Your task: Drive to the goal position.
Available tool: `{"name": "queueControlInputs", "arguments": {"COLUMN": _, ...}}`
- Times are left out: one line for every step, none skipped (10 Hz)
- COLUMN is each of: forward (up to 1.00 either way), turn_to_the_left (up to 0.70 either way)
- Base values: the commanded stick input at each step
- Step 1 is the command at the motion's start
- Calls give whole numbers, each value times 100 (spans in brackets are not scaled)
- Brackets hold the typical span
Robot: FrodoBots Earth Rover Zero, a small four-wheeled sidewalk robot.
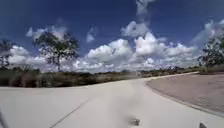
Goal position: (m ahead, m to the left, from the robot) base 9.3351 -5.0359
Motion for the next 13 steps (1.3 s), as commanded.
{"name": "queueControlInputs", "arguments": {"forward": 70, "turn_to_the_left": 0}}
{"name": "queueControlInputs", "arguments": {"forward": 70, "turn_to_the_left": 0}}
{"name": "queueControlInputs", "arguments": {"forward": 70, "turn_to_the_left": 0}}
{"name": "queueControlInputs", "arguments": {"forward": 70, "turn_to_the_left": 0}}
{"name": "queueControlInputs", "arguments": {"forward": 70, "turn_to_the_left": 0}}
{"name": "queueControlInputs", "arguments": {"forward": 70, "turn_to_the_left": 0}}
{"name": "queueControlInputs", "arguments": {"forward": 70, "turn_to_the_left": 0}}
{"name": "queueControlInputs", "arguments": {"forward": 70, "turn_to_the_left": 0}}
{"name": "queueControlInputs", "arguments": {"forward": 70, "turn_to_the_left": 0}}
{"name": "queueControlInputs", "arguments": {"forward": 70, "turn_to_the_left": 0}}
{"name": "queueControlInputs", "arguments": {"forward": 70, "turn_to_the_left": -11}}
{"name": "queueControlInputs", "arguments": {"forward": 70, "turn_to_the_left": -14}}
{"name": "queueControlInputs", "arguments": {"forward": 70, "turn_to_the_left": -14}}
